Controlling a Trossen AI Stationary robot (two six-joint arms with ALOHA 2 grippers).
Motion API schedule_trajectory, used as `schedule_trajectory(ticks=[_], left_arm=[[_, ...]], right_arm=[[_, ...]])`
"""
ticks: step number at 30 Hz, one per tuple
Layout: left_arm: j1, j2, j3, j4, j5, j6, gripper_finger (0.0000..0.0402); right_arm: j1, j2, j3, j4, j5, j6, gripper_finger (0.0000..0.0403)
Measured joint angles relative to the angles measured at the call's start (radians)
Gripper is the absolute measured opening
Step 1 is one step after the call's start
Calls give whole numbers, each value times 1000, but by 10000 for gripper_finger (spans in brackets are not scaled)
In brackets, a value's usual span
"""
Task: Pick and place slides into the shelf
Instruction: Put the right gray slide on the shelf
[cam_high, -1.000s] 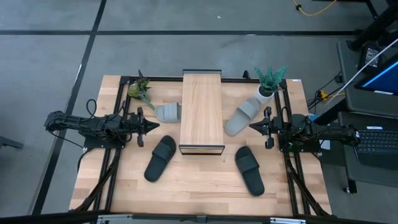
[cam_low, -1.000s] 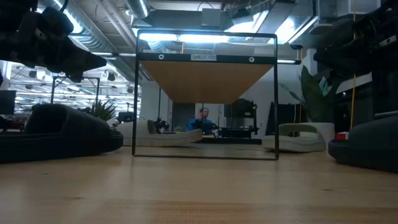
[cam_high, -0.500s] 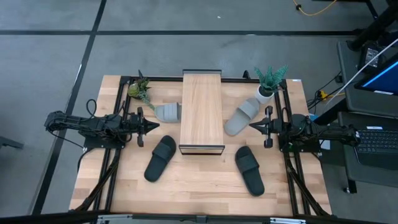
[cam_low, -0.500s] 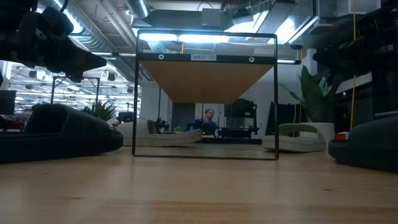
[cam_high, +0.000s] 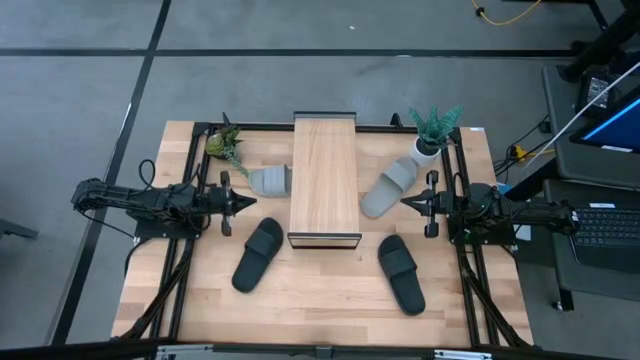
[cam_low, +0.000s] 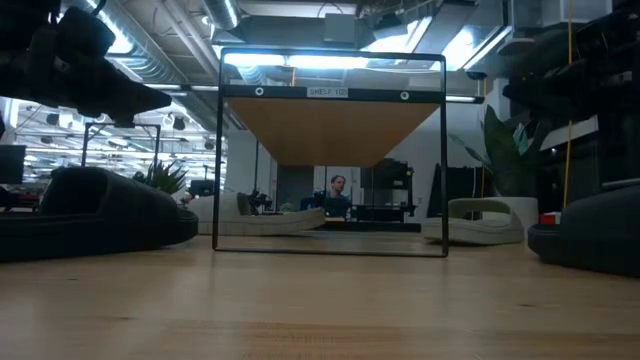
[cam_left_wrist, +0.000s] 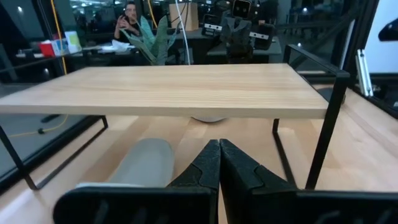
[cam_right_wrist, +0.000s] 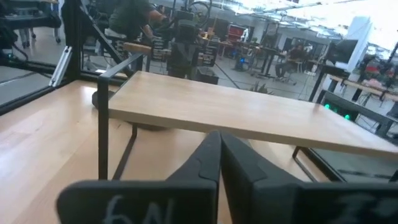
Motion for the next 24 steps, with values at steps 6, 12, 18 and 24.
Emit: schedule_trajectory(ticks=[6, 12, 18, 24], left_arm=[[0, 0, 0, 0, 0, 4, 0], [0, 0, 0, 12, 0, 108, 0], [0, 0, 0, 27, 0, 102, 0], [0, 0, 0, 26, 0, 62, 0]], right_arm=[[0, 0, 0, 1, 0, 103, 14], [0, 0, 0, -1, 0, 202, 14], [0, 0, 0, -1, 0, 203, 14], [0, 0, 0, -1, 0, 202, 14]])
